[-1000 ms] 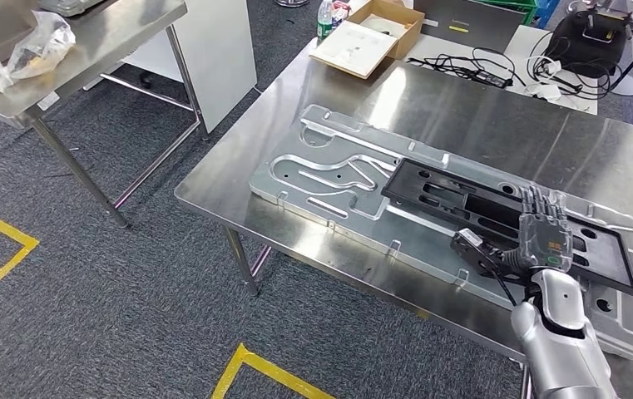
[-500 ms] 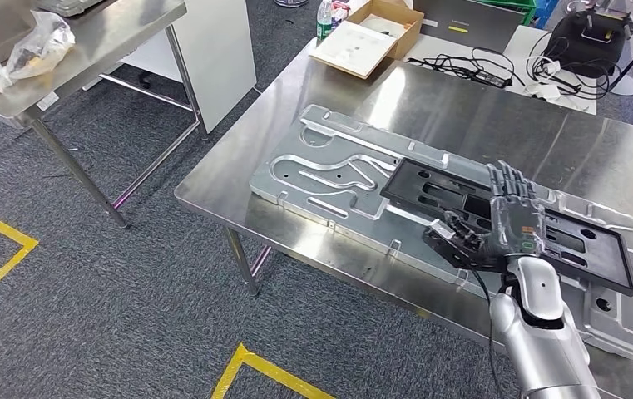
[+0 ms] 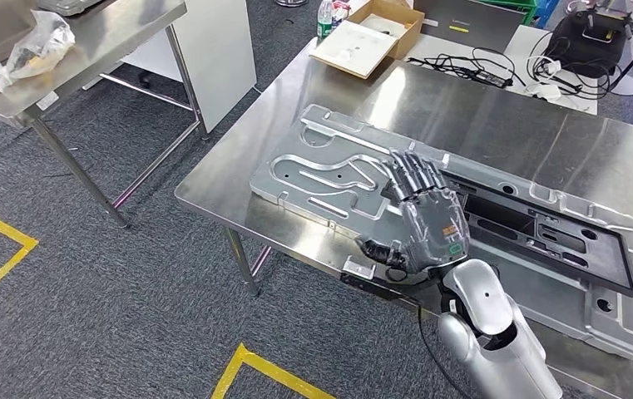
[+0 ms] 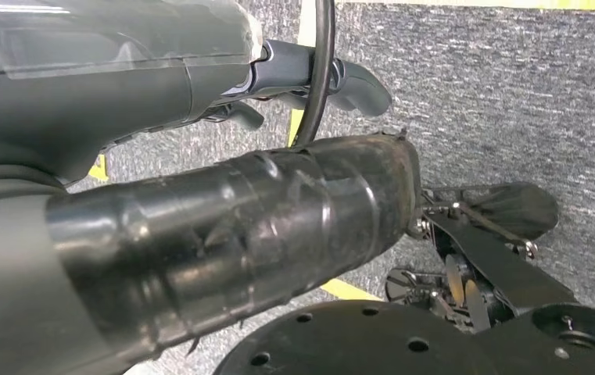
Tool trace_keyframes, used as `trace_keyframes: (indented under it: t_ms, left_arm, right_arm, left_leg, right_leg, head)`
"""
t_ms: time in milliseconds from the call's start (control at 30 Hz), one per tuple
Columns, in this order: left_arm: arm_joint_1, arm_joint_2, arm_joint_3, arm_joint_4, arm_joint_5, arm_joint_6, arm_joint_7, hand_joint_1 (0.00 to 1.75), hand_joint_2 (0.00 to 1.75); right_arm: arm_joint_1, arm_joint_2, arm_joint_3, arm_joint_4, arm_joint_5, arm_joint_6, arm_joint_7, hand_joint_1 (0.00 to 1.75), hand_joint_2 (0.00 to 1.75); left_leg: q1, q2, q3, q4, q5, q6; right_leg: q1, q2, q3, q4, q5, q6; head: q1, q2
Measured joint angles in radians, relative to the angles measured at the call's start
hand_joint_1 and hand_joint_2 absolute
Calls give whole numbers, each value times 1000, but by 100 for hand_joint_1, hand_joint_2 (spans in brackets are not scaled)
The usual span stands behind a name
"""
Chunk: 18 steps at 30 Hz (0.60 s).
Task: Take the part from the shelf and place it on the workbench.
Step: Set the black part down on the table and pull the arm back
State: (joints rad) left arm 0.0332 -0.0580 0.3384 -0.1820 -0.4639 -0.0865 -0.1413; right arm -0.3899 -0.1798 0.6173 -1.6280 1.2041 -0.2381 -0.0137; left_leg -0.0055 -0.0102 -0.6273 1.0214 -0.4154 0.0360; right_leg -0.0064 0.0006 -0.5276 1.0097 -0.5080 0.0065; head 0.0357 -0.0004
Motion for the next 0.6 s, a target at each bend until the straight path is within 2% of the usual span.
trace_keyframes:
  t_ms: [267, 400, 533, 567, 600]
  left_arm:
    - [0, -2, 2, 0, -12, 7, 13, 0, 0]
    - [-1, -2, 2, 0, -18, 10, 20, 0, 0]
    - [0, -3, 2, 0, -27, 13, 29, 0, 0]
    - [0, -4, 2, 0, -29, 15, 31, 0, 0]
    - [0, -6, 2, 0, -30, 16, 32, 0, 0]
  right_arm:
    - [14, -2, 93, -70, 14, -10, -10, 0, 0]
    - [22, -4, 118, -82, 11, -14, -10, 0, 175]
    - [30, -6, 135, -83, 1, -16, -8, 0, 175]
    - [34, -7, 139, -83, 1, -18, -8, 0, 175]
    - [38, -7, 142, -83, 0, -20, -7, 0, 175]
  left_leg:
    - [-1, 0, 0, 1, -1, 0]
    - [-4, 0, 0, 4, -5, 4]
    - [-4, -1, 2, -1, -2, 14]
    - [-1, -1, 4, -6, 3, 19]
    - [2, -2, 6, -12, 8, 23]
  right_leg:
    - [-1, 0, 0, -1, 0, 1]
    - [-6, 0, 1, -3, 0, 4]
    - [-8, -1, 5, -4, 0, 14]
    - [-7, -1, 5, 3, -9, 17]
    - [-7, -1, -2, 25, -30, 18]
  head:
    - [0, 0]
    - [0, 0]
    - [0, 0]
    - [0, 0]
    - [0, 0]
